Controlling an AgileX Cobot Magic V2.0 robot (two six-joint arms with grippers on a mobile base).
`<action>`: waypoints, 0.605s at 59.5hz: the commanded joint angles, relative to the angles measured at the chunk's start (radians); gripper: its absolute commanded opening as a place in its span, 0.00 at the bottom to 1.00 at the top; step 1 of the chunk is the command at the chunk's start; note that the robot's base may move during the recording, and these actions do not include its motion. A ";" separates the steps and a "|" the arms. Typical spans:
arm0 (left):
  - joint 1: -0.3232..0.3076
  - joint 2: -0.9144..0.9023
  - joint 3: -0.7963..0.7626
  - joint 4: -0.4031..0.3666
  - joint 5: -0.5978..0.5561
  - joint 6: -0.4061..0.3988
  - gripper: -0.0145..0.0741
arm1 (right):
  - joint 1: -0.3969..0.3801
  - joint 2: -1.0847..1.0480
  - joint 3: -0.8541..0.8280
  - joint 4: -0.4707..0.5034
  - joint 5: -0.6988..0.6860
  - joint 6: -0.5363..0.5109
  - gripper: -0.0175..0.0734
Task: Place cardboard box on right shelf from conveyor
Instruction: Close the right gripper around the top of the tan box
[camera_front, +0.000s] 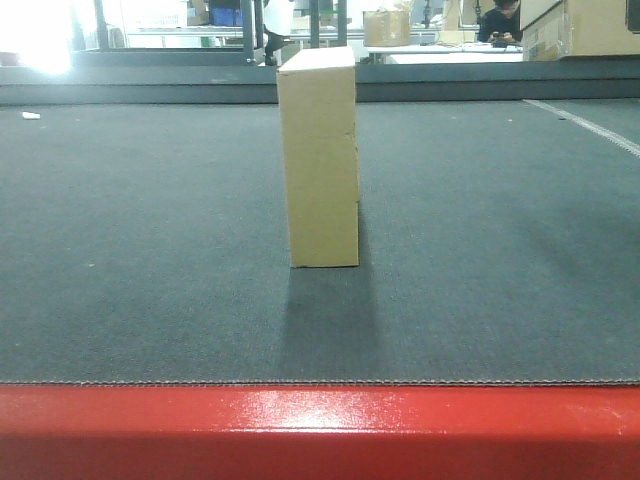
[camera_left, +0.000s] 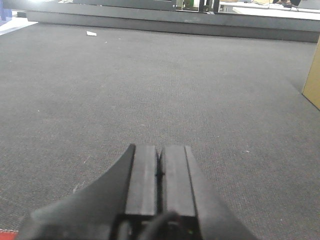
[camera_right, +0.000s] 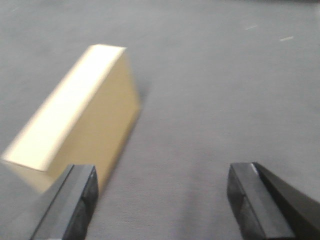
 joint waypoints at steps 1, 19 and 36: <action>-0.001 -0.014 0.008 -0.006 -0.087 0.000 0.03 | 0.062 0.078 -0.128 -0.021 -0.006 0.071 0.88; -0.001 -0.014 0.008 -0.006 -0.087 0.000 0.03 | 0.271 0.399 -0.449 -0.207 0.118 0.387 0.88; -0.001 -0.014 0.008 -0.006 -0.087 0.000 0.03 | 0.367 0.643 -0.718 -0.390 0.273 0.597 0.88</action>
